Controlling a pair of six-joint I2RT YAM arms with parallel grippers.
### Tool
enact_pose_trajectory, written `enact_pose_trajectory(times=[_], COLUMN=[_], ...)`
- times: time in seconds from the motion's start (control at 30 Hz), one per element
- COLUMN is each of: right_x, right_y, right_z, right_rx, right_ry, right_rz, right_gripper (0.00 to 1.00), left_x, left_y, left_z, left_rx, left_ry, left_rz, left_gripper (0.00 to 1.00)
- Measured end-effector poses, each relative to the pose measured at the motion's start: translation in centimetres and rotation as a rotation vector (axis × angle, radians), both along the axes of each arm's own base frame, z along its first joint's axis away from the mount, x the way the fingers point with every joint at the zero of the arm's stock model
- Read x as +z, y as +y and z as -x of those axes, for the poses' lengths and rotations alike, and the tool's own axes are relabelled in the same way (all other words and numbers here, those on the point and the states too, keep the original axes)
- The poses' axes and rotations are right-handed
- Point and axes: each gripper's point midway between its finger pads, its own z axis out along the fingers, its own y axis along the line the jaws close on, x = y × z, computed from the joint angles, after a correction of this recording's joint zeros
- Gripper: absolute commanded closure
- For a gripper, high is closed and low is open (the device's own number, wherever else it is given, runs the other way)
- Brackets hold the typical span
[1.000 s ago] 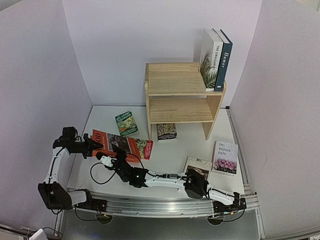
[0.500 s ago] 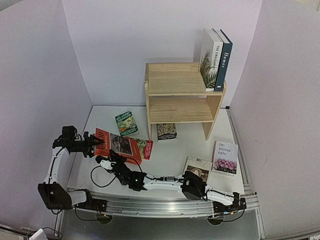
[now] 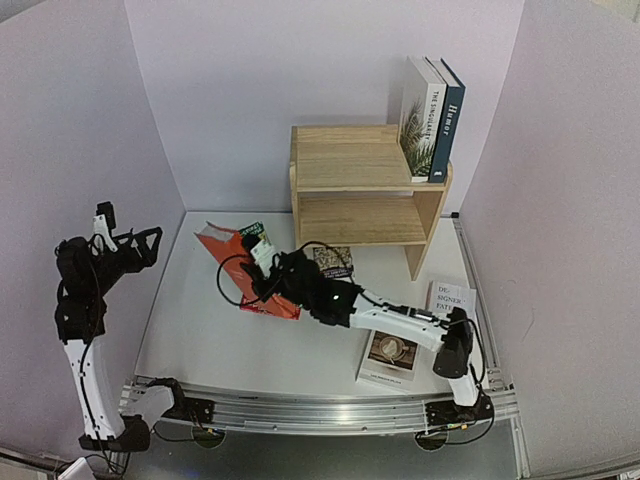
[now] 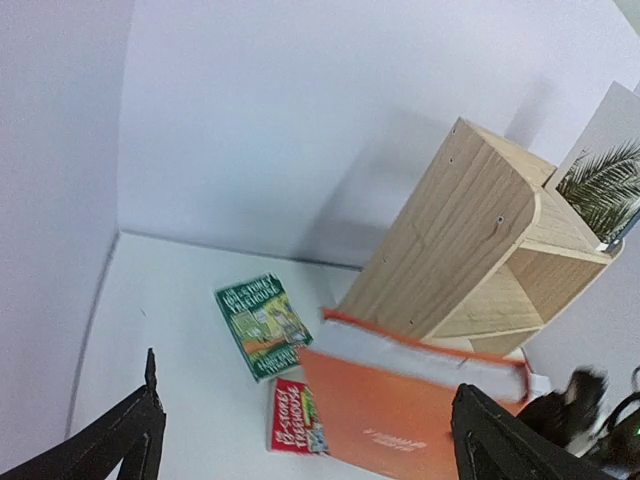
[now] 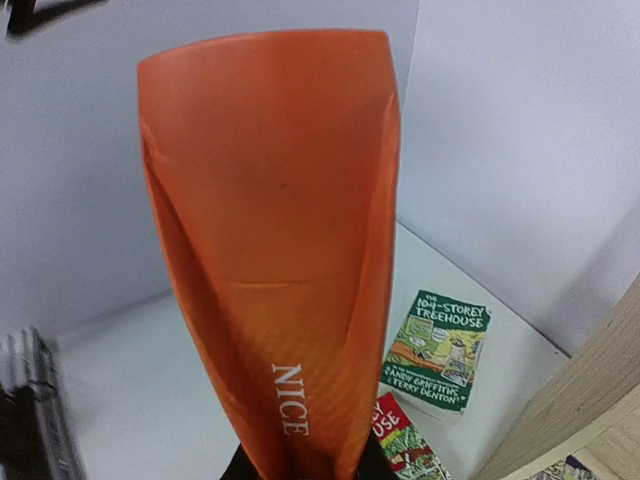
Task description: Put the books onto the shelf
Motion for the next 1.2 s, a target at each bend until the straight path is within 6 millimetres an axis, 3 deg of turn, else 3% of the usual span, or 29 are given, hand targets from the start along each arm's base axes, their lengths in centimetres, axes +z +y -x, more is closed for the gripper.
enact_pose_trajectory(times=[0.1, 0.2, 0.4, 0.5, 0.57, 0.7, 0.87, 1.03, 1.2], right_x=[6.4, 13.5, 26.3, 30.9, 33.2, 34.5, 31.0, 27.5, 27.4], right_y=[-3.2, -6.2, -11.6, -15.4, -18.8, -25.4, -31.5, -33.6, -34.7], right_z=[-0.7, -0.5, 2.9, 3.3, 2.2, -3.3, -11.9, -16.8, -17.8], right_rx=[0.030, 0.052, 0.072, -0.011, -0.119, -0.387, -0.642, -0.735, -0.760], right_ry=[0.054, 0.032, -0.173, -0.323, -0.426, -0.561, -0.555, -0.506, -0.496], right_rz=[-0.148, -0.273, -0.448, -0.473, -0.462, -0.384, -0.252, -0.203, -0.245], right_gripper=[0.99, 0.98, 0.98, 0.98, 0.98, 0.98, 0.99, 0.98, 0.98], left_x=[1.7, 1.9, -1.8, -2.9, -3.4, -4.2, -4.6, -4.6, -4.6], left_y=[0.6, 0.6, 0.9, 0.8, 0.7, 0.5, 0.3, 0.1, 0.1], left_z=[2.4, 3.3, 1.5, 1.1, 0.9, 0.9, 1.1, 1.3, 1.5], left_rx=[0.051, 0.058, 0.052, 0.045, 0.035, 0.024, 0.012, 0.007, 0.005], left_ry=[-0.120, -0.166, -0.076, -0.048, -0.035, -0.020, -0.015, -0.020, -0.021], left_rz=[-0.056, -0.080, -0.078, -0.073, -0.069, -0.064, -0.059, -0.059, -0.059], left_gripper=[0.00, 0.00, 0.00, 0.00, 0.00, 0.00, 0.00, 0.00, 0.00])
